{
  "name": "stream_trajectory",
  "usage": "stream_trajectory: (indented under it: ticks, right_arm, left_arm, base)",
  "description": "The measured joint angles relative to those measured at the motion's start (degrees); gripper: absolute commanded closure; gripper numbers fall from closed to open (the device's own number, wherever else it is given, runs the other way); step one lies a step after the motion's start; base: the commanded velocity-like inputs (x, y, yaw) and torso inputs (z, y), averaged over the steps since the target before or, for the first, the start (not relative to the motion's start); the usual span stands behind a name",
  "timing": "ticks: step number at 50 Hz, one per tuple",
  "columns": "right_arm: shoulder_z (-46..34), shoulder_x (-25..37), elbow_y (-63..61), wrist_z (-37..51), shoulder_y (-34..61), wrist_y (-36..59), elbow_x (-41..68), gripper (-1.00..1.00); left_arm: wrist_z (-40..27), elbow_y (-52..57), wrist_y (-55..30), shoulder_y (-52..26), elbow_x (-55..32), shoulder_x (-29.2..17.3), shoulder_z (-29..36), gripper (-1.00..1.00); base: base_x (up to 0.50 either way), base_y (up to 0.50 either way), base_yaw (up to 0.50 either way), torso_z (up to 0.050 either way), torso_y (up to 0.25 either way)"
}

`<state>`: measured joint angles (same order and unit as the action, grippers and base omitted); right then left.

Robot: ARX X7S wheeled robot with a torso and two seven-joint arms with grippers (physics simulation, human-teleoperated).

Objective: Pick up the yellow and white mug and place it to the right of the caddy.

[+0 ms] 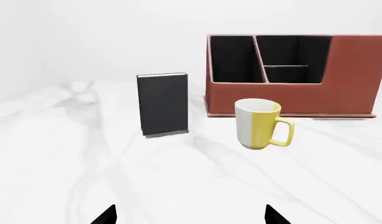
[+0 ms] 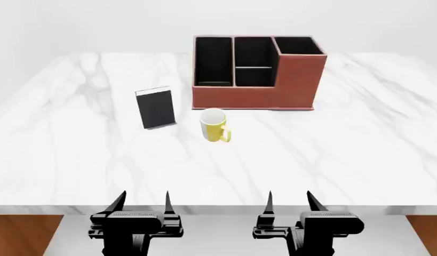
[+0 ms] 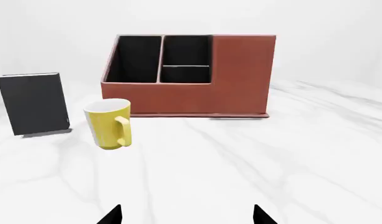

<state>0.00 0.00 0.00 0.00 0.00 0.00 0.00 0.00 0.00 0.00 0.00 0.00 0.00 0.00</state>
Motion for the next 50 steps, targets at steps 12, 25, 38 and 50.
stream_trajectory:
  ticks: [12, 25, 38, 50]
  right_arm:
    - [-2.16, 1.54, -2.79, 1.07, -0.90, 0.42, 1.04, -1.00]
    - [-4.18, 3.99, -10.23, 2.16, -0.13, 5.59, 1.43, -1.00]
    - [-4.38, 6.32, -14.71, 2.60, 7.07, 13.45, 2.21, -1.00]
    - [-4.87, 7.22, -15.39, 2.42, 12.90, 17.02, 3.49, -1.00]
  left_arm:
    - [0.22, 1.21, 0.04, 0.20, -3.21, -1.62, 1.51, -1.00]
    - [0.27, 7.66, -7.26, -2.06, -7.82, -4.05, 2.55, -1.00]
    - [-1.63, 11.41, -16.07, -10.09, -10.07, -5.77, 2.83, -1.00]
    - [-2.92, 12.45, -19.93, -15.08, -10.87, -7.54, 2.53, -1.00]
  base:
    - [0.00, 0.00, 0.00, 0.028, 0.000]
    - [0.00, 0.00, 0.00, 0.050, 0.000]
    - [0.00, 0.00, 0.00, 0.050, 0.000]
    - [0.00, -0.13, 0.00, 0.050, 0.000]
